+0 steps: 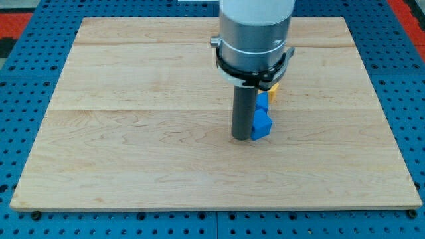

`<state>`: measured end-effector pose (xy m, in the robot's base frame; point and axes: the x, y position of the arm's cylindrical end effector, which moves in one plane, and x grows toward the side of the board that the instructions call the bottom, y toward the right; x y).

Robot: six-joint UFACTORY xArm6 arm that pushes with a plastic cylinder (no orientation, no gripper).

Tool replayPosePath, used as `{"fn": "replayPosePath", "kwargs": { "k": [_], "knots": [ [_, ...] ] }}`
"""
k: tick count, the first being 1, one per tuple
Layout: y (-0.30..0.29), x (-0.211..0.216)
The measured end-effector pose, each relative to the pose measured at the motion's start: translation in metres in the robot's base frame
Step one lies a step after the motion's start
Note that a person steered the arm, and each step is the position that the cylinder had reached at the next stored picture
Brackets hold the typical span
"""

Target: Push the blue cube to the bottom of the blue triangle

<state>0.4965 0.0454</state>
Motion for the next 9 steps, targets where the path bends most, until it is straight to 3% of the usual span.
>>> {"fn": "replayPosePath", "kwargs": {
  "k": [1,4,8,9],
  "knots": [
    [-0.004,0.003],
    [-0.008,-0.044],
    [0.017,-0.044],
    [-0.004,-0.052]
  ]
}}
